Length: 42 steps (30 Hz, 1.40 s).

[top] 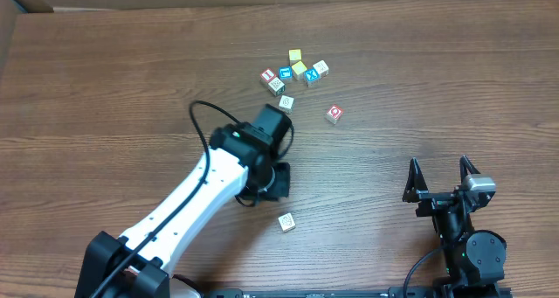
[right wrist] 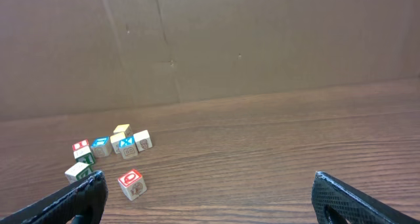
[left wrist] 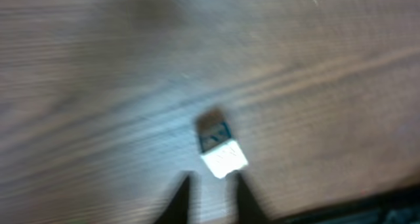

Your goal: Flip 3 blocks

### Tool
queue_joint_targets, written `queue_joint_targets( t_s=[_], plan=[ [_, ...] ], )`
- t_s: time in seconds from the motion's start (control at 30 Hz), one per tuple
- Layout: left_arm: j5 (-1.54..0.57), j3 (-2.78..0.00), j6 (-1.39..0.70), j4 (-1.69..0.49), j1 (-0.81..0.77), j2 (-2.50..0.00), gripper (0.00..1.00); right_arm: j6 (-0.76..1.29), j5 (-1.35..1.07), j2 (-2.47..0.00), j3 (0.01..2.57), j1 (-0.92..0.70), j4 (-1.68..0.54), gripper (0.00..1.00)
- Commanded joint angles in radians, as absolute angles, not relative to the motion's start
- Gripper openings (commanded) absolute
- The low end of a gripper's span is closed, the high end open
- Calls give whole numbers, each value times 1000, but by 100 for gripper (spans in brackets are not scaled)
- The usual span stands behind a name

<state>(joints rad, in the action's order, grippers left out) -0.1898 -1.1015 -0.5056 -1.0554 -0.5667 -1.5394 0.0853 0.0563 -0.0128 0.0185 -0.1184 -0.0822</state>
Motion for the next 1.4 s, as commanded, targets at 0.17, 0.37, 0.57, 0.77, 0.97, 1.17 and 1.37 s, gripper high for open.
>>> queue_joint_targets(
  t_s=[0.17, 0.37, 0.57, 0.77, 0.97, 1.17, 1.37],
  plan=[
    [-73, -1029, -665, -1003, -705, -1545, 96, 81, 57, -3, 8, -116, -78, 100],
    [-71, -955, -776, -915, -754, -1545, 74, 81, 57, -3, 8, -116, -78, 100],
    [-87, -871, -842, -839, -762, -1545, 62, 81, 57, -3, 8, -116, -78, 100],
    [-111, -865, -850, -792, -764, -1550, 44, 81, 57, -3, 8, -116, -78, 100],
    [-179, -854, -871, -726, -760, -1630, 44, 81, 57, -3, 8, -116, -78, 100],
    [-218, -854, -872, -736, -733, -1647, 56, 81, 57, -3, 8, -116, -78, 100],
    [-225, -910, -778, -820, -709, -1647, 90, 81, 57, -3, 8, -116, -78, 100]
  ],
)
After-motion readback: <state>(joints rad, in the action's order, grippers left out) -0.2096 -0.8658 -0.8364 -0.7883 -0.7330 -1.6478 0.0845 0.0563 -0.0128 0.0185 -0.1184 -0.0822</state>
